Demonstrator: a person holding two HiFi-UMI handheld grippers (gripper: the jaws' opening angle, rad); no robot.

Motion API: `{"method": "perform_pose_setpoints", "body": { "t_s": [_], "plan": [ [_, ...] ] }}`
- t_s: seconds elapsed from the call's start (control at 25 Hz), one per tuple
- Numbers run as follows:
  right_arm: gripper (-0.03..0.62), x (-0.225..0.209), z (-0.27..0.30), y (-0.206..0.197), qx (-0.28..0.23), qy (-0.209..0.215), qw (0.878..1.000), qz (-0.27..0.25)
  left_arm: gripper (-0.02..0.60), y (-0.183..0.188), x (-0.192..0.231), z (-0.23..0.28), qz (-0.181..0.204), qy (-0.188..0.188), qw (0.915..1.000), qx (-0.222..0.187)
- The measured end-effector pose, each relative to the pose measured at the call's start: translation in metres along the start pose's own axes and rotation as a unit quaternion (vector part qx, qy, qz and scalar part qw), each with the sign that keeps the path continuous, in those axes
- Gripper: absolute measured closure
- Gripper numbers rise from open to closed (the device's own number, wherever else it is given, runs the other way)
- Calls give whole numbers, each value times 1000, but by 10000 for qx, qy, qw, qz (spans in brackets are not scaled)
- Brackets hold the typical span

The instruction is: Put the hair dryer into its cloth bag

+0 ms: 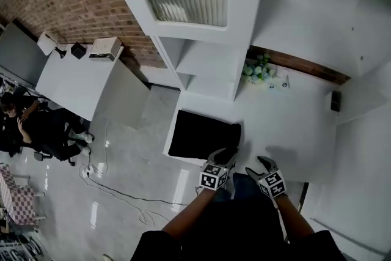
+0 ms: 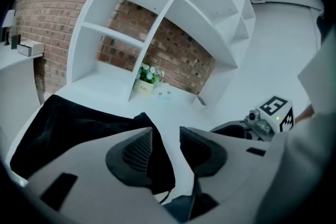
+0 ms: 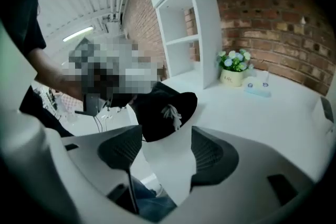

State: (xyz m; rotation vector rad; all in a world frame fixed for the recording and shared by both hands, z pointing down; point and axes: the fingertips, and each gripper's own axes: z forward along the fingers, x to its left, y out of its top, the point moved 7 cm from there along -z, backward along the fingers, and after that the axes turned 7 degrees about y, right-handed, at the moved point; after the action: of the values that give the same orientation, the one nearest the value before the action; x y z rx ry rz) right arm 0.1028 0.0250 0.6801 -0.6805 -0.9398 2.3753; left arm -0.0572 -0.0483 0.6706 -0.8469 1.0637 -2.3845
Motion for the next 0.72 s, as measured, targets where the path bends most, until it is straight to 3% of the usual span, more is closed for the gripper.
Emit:
{"method": "perform_pose_setpoints", "body": {
  "t_s": [0.12, 0.24, 0.36, 0.48, 0.56, 0.72],
  "plan": [
    [295, 25, -27, 13, -724, -155, 9965, 388, 425, 3, -8, -31, 195, -26, 9993, -327],
    [296, 49, -53, 29, -1248, -380, 9899, 564, 430, 9, -17, -58, 84, -147, 9982, -576],
    [303, 74, -73, 38, -1486, -471, 9866, 483, 522, 12, -31, -84, 25, -236, 9969, -744],
    [321, 96, -83, 51, -1695, -440, 9839, 359, 561, 21, -45, -109, 126, -166, 9940, -1073],
    [369, 106, -88, 64, -1819, -500, 9819, 185, 563, 29, -53, -122, 200, -168, 9912, -1300],
    [542, 124, -102, 88, -2322, -550, 9710, 110, 565, 41, -69, -143, 381, -112, 9853, -1661]
  ]
}}
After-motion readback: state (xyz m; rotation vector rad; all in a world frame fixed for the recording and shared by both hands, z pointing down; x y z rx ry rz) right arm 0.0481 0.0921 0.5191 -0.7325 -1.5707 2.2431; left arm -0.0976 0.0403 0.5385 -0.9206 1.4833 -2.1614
